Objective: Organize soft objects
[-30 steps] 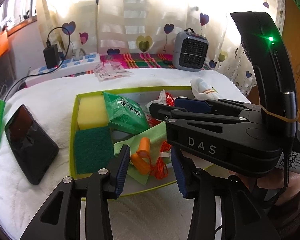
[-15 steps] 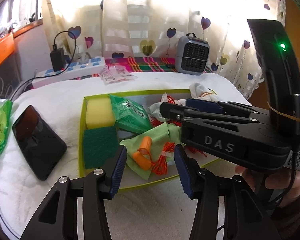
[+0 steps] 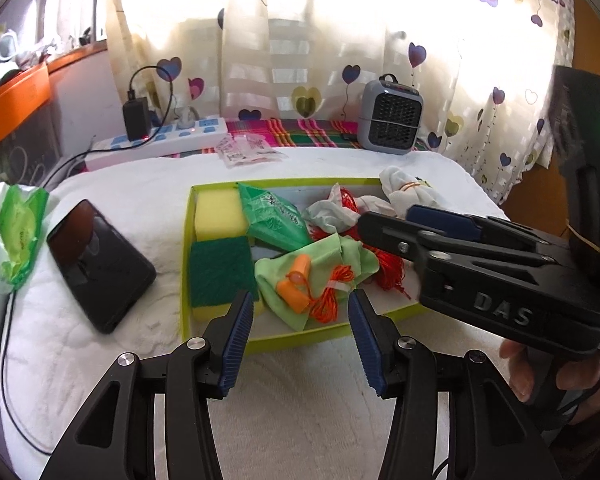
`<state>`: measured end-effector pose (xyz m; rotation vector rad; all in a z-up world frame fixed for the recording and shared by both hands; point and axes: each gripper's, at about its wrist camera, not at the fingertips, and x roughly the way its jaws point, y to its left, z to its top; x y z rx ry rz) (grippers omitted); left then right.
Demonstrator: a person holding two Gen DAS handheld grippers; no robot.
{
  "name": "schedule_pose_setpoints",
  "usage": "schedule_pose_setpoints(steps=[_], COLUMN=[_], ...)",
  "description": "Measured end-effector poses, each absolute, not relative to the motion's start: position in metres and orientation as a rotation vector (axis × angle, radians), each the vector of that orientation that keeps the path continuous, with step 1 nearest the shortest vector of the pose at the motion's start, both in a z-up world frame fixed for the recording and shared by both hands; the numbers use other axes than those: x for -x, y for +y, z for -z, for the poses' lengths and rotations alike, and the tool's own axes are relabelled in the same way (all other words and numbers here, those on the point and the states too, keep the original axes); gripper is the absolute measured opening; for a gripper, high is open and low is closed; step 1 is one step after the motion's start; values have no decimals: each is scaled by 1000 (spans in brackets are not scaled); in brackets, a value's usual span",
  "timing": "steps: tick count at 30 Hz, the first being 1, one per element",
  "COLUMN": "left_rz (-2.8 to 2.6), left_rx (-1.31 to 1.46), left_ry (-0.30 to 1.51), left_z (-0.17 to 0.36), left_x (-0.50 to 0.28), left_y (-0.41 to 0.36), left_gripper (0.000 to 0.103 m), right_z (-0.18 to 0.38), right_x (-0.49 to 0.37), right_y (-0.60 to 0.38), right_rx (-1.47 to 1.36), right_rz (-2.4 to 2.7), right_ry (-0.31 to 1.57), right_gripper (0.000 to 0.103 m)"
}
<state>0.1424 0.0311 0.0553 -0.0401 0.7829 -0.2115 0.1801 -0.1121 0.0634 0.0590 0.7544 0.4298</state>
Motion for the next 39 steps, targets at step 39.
schedule_pose_setpoints(steps=[39], left_rz=[70], left_rx=[-17], left_ry=[901], left_z=[-8], left_x=[-90], left_y=[15], left_gripper=[48], right_z=[-17], right_x=[-102], right_y=[-161], right_rx=[-19], right_rz=[-234], right_ry=[874], right_gripper=[60])
